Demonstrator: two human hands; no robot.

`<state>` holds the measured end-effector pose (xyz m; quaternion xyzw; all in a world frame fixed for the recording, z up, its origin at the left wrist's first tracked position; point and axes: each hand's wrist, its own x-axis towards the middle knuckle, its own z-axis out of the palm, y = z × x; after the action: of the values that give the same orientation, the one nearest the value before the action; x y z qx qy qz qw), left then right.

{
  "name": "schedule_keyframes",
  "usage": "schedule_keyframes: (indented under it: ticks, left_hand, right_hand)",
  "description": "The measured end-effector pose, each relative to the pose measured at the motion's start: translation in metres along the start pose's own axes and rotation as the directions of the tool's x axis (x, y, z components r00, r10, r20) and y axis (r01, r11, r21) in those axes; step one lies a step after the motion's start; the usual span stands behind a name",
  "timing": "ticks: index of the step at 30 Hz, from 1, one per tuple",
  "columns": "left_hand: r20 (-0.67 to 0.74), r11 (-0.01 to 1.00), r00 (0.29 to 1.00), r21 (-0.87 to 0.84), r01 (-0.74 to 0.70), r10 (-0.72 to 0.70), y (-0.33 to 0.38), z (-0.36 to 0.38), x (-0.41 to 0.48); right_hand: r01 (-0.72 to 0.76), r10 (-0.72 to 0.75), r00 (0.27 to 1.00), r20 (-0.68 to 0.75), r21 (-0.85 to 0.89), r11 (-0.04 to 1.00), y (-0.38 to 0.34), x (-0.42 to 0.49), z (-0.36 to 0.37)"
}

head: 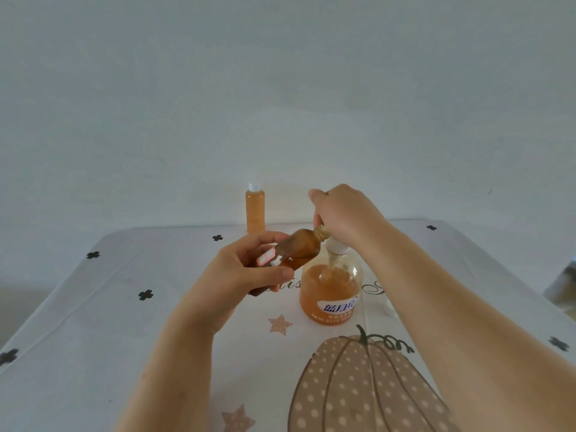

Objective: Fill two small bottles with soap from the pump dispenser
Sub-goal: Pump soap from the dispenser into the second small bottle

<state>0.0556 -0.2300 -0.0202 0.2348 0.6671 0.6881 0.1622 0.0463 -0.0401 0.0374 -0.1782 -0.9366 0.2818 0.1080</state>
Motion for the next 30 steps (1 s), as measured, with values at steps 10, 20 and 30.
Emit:
schedule_keyframes:
  ticks: [10,20,30]
  left_hand:
    - [0.018,0.996,0.998,-0.061,-0.064,0.065,0.002,0.004,-0.003]
    - [0.009,0.998,0.998,-0.014,-0.056,0.056,0.001,0.002,-0.002]
    - [0.000,1.000,1.000,0.016,-0.003,0.003,-0.002,-0.001,0.003]
  right_hand:
    - [-0.044,0.036,0.995,0.094,0.083,0.996,-0.013,-0.006,-0.022]
    - [-0.057,0.057,0.998,0.013,0.024,0.998,-0.006,0.003,-0.008]
    - [-0.048,0.051,0.998,-0.033,0.090,0.995,0.001,0.006,0.002]
